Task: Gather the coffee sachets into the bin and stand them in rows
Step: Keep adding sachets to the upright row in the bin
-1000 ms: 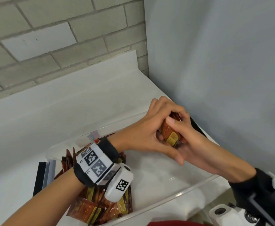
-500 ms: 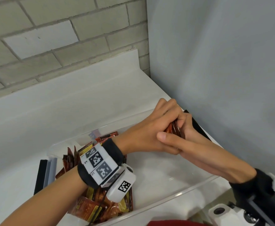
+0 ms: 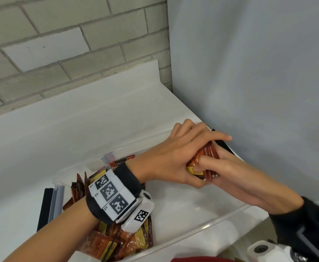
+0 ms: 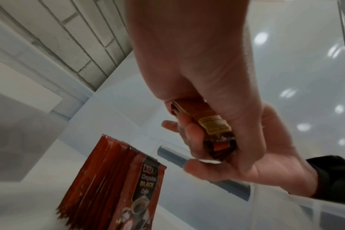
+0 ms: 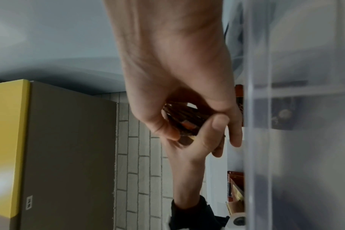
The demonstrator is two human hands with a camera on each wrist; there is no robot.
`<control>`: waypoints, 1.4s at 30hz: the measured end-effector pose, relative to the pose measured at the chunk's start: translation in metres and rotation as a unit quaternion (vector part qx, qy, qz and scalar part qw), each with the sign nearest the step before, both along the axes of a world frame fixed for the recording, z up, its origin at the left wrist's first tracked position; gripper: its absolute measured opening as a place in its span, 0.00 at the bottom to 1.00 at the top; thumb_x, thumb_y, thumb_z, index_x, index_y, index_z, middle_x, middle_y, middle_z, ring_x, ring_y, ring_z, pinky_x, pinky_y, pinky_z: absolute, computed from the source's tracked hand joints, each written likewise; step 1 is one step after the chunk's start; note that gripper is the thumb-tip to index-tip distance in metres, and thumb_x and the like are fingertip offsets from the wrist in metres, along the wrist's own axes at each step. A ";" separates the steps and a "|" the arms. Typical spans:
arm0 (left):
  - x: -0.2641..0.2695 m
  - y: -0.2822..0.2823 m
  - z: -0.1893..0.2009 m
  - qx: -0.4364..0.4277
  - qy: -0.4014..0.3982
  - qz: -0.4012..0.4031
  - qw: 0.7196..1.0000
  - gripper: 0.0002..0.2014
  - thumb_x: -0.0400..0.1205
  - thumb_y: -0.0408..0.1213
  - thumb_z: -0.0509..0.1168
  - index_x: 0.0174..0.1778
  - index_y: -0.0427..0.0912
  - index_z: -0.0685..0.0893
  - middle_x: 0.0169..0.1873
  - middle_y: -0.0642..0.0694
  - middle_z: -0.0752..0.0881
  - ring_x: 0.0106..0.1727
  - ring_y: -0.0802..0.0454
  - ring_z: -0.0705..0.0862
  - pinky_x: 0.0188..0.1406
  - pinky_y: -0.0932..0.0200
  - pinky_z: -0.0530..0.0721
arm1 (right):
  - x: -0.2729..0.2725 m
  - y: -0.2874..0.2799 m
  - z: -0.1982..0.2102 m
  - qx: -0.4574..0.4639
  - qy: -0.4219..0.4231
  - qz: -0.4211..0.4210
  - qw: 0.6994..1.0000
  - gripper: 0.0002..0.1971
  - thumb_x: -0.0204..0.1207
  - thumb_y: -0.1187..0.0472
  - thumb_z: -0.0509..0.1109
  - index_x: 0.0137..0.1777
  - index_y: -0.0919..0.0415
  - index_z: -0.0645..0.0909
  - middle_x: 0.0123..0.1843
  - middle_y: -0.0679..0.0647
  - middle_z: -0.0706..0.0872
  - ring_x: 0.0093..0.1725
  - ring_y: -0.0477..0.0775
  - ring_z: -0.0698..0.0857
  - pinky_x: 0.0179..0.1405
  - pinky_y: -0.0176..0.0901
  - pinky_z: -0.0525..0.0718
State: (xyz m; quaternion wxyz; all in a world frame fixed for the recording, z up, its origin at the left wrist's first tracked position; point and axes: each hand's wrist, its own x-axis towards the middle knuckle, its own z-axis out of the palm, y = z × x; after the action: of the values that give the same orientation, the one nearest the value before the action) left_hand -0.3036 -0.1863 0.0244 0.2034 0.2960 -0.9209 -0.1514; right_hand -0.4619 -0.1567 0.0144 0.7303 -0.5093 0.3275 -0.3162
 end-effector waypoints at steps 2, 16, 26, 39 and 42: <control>0.001 -0.001 0.000 -0.003 0.023 -0.013 1.000 0.47 0.63 0.55 0.81 0.75 0.53 0.63 0.58 0.47 0.72 0.58 0.47 0.70 0.62 0.44 0.74 | -0.002 -0.002 0.000 0.010 0.003 -0.005 1.000 0.10 0.83 0.69 0.62 0.46 0.54 0.80 0.39 0.48 0.83 0.35 0.43 0.82 0.39 0.36 0.81; 0.037 -0.017 0.022 0.327 0.171 0.056 0.928 0.34 0.69 0.43 0.77 0.71 0.47 0.72 0.62 0.39 0.79 0.63 0.38 0.79 0.62 0.35 0.80 | 0.000 -0.002 0.010 0.040 -0.118 -0.114 0.986 0.18 0.70 0.67 0.69 0.61 0.63 0.82 0.57 0.60 0.90 0.58 0.59 0.88 0.56 0.50 0.87; 0.042 -0.020 0.027 0.309 0.298 0.018 0.903 0.11 0.71 0.27 0.76 0.42 0.47 0.86 0.40 0.49 0.84 0.45 0.50 0.83 0.48 0.57 0.82 | 0.003 -0.006 0.002 0.106 -0.136 -0.086 0.981 0.42 0.49 0.28 0.78 0.57 0.59 0.87 0.44 0.62 0.86 0.43 0.56 0.87 0.51 0.51 0.87; 0.042 -0.020 0.026 0.296 0.276 -0.006 0.914 0.08 0.79 0.22 0.66 0.45 0.39 0.85 0.55 0.51 0.86 0.61 0.57 0.82 0.48 0.63 0.85 | -0.004 -0.002 0.013 0.109 -0.142 -0.137 0.974 0.17 0.66 0.61 0.73 0.55 0.62 0.88 0.56 0.63 0.90 0.52 0.58 0.90 0.48 0.48 0.89; 0.041 -0.020 0.026 0.285 0.284 0.018 0.915 0.12 0.82 0.20 0.62 0.49 0.38 0.87 0.59 0.44 0.83 0.63 0.53 0.82 0.51 0.61 0.86 | -0.003 -0.003 0.012 0.098 -0.142 -0.178 0.969 0.21 0.66 0.65 0.71 0.61 0.65 0.83 0.57 0.60 0.90 0.56 0.58 0.89 0.53 0.47 0.88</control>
State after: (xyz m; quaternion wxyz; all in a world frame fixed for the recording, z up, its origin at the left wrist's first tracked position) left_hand -0.2630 -0.2064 0.0506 0.3664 0.3024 -0.7367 -0.4812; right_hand -0.4645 -0.1601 0.0261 0.7476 -0.3187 0.3348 -0.4768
